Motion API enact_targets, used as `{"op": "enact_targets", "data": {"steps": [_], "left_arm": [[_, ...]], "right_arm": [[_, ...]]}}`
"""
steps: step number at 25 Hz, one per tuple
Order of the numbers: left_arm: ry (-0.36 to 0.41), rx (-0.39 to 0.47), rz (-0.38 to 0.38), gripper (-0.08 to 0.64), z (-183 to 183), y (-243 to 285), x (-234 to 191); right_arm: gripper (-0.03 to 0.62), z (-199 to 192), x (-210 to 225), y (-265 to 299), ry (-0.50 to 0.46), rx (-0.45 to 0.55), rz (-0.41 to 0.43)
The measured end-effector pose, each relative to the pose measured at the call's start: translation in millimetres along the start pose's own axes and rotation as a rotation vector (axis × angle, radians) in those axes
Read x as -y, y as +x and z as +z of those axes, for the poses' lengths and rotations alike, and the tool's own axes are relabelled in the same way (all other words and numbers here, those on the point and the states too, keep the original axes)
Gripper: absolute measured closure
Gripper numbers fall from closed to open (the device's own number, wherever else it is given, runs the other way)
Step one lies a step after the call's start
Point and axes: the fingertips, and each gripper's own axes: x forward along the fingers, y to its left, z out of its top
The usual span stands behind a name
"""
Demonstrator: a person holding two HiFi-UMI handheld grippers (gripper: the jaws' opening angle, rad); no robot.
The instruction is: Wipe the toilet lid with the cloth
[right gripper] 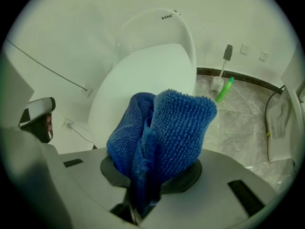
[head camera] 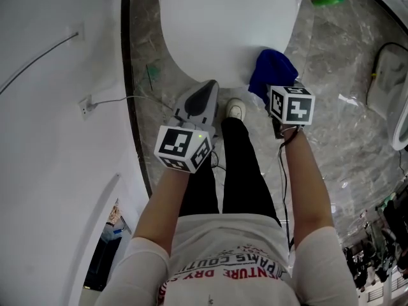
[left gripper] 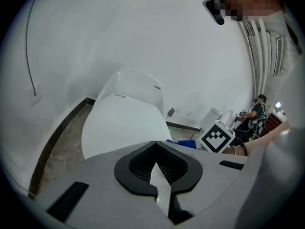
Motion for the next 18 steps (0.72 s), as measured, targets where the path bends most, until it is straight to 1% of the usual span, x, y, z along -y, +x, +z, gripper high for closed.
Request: {"op": "enact_targets", "data": {"steps": [6, 10, 13, 16, 18], "left_arm": [[0.016, -0.028, -0.027, 0.554, -14.4, -9.3, 1.6], [0.041, -0.037, -0.049, 0.554, -18.2, -23.3, -3.2], [0.048, -0.031, -0.059, 0.554, -13.1, -44.1, -7.4], [0.097, -0.041, -0.066, 0.554, 0.6, -70.4, -8.2], [0.125, -0.021, -0.084, 0.554, 19.3, -94.5, -1.1]], "right_arm": [[0.499, -11.5, 18.6, -8.1, 0.050, 0.001, -0.083], [0.499, -18.2, 14.5, -23.6, 0.094, 0.049, -0.119], [0.499, -18.7, -3.5, -45.5, 0.107, 0.116, -0.132], [0.499, -9.2, -34.2, -81.1, 0.109, 0.210, -0.137], [0.499, -1.5, -59.6, -113.3, 0.097, 0.270, -0.140]]}}
